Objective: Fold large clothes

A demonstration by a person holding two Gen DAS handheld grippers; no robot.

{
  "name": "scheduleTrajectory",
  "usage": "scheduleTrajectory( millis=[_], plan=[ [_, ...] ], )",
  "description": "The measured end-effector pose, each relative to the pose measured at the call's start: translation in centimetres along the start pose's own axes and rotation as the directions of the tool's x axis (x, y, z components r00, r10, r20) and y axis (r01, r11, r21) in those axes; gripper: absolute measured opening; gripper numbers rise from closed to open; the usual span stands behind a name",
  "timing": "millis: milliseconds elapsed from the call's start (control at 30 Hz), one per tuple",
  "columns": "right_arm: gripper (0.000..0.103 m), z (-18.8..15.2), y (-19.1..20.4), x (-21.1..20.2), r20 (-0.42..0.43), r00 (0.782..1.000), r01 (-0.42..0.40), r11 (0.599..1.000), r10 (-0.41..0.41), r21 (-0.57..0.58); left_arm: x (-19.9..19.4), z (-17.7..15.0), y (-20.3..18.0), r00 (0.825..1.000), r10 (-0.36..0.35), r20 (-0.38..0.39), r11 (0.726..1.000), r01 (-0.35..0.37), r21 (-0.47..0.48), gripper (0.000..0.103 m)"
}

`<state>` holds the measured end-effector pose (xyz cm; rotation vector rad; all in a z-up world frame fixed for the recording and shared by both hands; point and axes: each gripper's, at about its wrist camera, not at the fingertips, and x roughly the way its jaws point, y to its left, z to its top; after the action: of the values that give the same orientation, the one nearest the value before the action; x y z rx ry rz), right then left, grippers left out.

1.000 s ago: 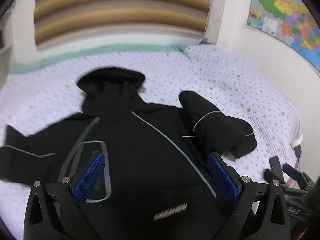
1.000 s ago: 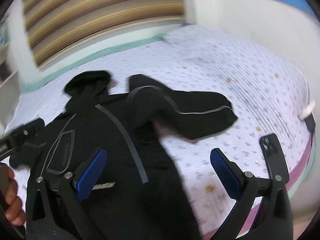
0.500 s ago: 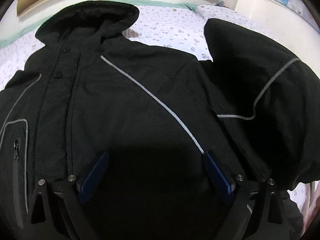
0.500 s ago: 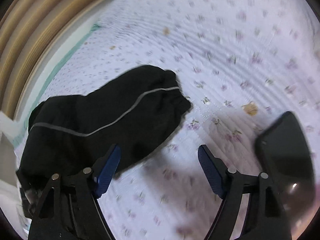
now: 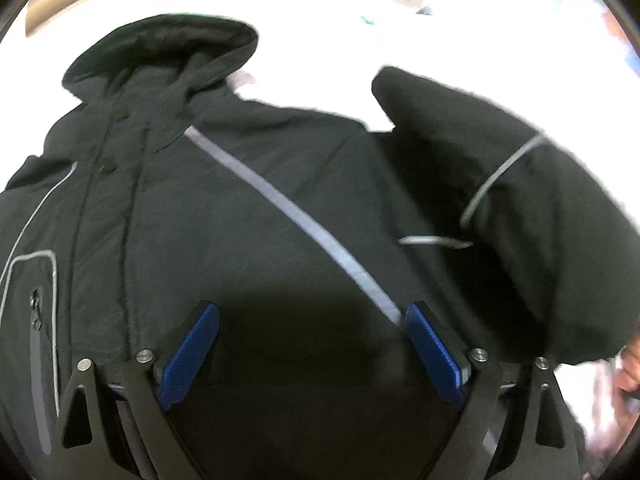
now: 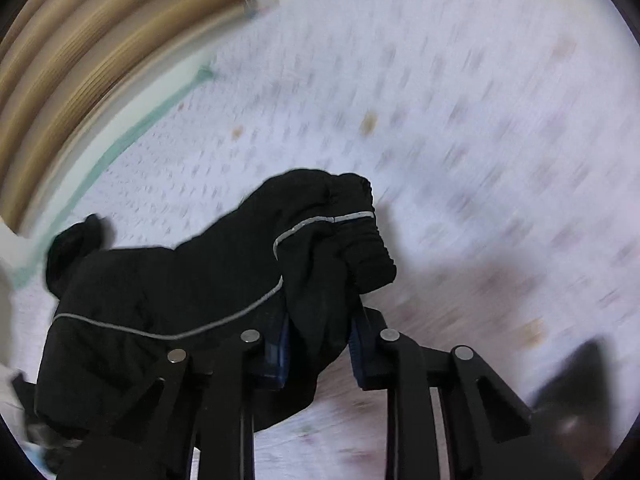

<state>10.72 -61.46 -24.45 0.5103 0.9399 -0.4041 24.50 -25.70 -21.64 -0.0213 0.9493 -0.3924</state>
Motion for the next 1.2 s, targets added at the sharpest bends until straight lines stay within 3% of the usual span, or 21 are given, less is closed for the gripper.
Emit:
scheduleTrajectory(
  millis=[100,233,267,400,467,633,833,967,1033,1100,1200],
  plan=[
    [0.025,1.5,-1.5,-3.5,0.114,0.985,0.136,0.99,-0.13,-0.04,-2.8,1.8,-2.5,0.996,-0.049,0.072,0.998,0.045,0.052,0.093],
    [0.024,3.4,-5.6,-6.6,0.188,0.932,0.312,0.95,-0.31,0.02,-3.8,3.5,-7.3,0.987,-0.126,0.096,0.981,0.109,0.16,0.093],
    [0.024,3.8,-6.6,-7.0,0.194,0.916,0.352,0.935,-0.352,0.039,-3.1,3.6,-8.3,0.987,-0.137,0.078,0.976,0.122,0.18,0.093],
    [0.022,4.0,-9.5,-6.1,0.123,0.935,0.321,0.941,-0.333,0.103,3.4,3.1,-10.8,0.974,-0.19,-0.124,0.964,0.209,0.162,0.093],
    [0.022,3.3,-9.4,-5.5,0.105,0.932,0.339,0.937,-0.347,0.088,6.6,2.1,-10.9,0.977,-0.109,-0.184,0.977,0.14,0.162,0.093],
    [0.022,3.0,-7.7,-4.8,0.093,0.96,0.266,0.964,-0.264,-0.002,4.9,1.9,-10.6,0.981,-0.098,-0.166,0.973,0.13,0.192,0.093],
    [0.021,2.9,-0.4,-6.8,0.109,0.991,0.086,0.987,-0.071,-0.138,-2.3,2.3,-4.7,0.991,-0.119,-0.058,0.976,0.128,0.179,0.093],
    [0.02,1.5,7.5,-8.0,0.083,0.995,-0.03,0.963,0.054,-0.269,-7.9,1.5,1.7,0.997,-0.075,0.018,0.988,0.072,0.135,0.093],
    [0.02,0.4,11.8,-8.4,0.07,0.993,-0.066,0.938,0.096,-0.339,-10.4,1.0,5.4,0.999,-0.014,0.049,0.994,0.009,0.112,0.093],
    [0.02,-0.8,15.9,-8.7,0.051,0.99,-0.102,0.911,0.133,-0.4,-12.8,0.1,8.5,0.994,0.058,0.088,0.993,-0.067,0.095,0.093],
    [0.02,-3.2,21.7,-9.1,0.016,0.983,-0.154,0.866,0.184,-0.476,-15.7,-1.4,12.3,0.988,0.102,0.12,0.992,-0.11,0.054,0.093]
  ],
)
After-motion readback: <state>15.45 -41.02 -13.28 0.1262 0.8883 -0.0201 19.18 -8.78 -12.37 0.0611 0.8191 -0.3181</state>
